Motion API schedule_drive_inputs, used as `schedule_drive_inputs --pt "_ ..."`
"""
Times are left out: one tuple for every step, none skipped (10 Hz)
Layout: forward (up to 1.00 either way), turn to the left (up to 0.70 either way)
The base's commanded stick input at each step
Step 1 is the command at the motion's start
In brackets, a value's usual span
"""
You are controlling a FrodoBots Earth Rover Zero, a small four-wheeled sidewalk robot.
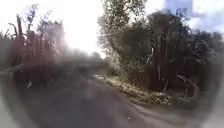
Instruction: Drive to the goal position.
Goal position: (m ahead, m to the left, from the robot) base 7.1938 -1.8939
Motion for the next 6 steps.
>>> schedule_drive_inputs --pt "0.5 0.0" --pt "0.5 0.0" --pt "0.5 0.0" --pt "0.5 0.0" --pt "0.5 0.0" --pt "0.5 0.0"
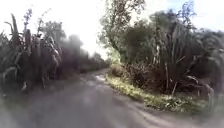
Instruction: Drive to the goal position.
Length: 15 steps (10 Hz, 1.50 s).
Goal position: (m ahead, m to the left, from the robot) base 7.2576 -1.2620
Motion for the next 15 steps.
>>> schedule_drive_inputs --pt "0.5 0.0" --pt "0.5 0.0" --pt "0.5 0.0" --pt "0.5 0.0" --pt "0.5 0.0" --pt "0.5 0.0" --pt "0.5 0.0" --pt "0.5 0.0" --pt "0.5 0.0" --pt "0.5 0.0" --pt "0.5 0.0" --pt "0.5 0.0" --pt "0.5 0.0" --pt "0.5 0.0" --pt "0.5 0.0"
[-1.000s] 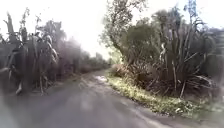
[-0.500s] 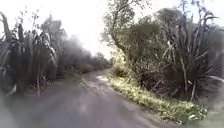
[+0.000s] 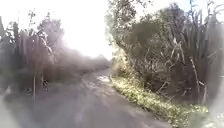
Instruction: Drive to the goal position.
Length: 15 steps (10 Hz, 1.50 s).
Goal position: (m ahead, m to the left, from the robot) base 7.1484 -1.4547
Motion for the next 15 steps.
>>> schedule_drive_inputs --pt "0.5 0.0" --pt "0.5 0.0" --pt "0.5 0.0" --pt "0.5 0.0" --pt "0.5 0.0" --pt "0.5 0.0" --pt "0.5 0.0" --pt "0.5 0.0" --pt "0.5 0.0" --pt "0.5 0.0" --pt "0.5 0.0" --pt "0.5 0.0" --pt "0.5 0.0" --pt "0.5 0.0" --pt "0.5 0.0"
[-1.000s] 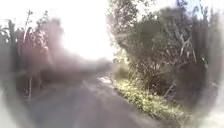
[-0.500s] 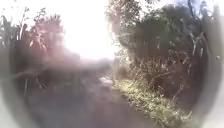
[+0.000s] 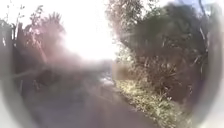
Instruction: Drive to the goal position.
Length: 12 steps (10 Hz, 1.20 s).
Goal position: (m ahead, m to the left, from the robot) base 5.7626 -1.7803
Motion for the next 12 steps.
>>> schedule_drive_inputs --pt "0.5 0.0" --pt "0.5 0.0" --pt "0.5 0.0" --pt "0.5 0.0" --pt "0.5 0.0" --pt "0.5 0.0" --pt "0.5 0.0" --pt "0.5 0.0" --pt "0.5 0.0" --pt "0.5 0.0" --pt "0.5 0.0" --pt "0.5 0.0"
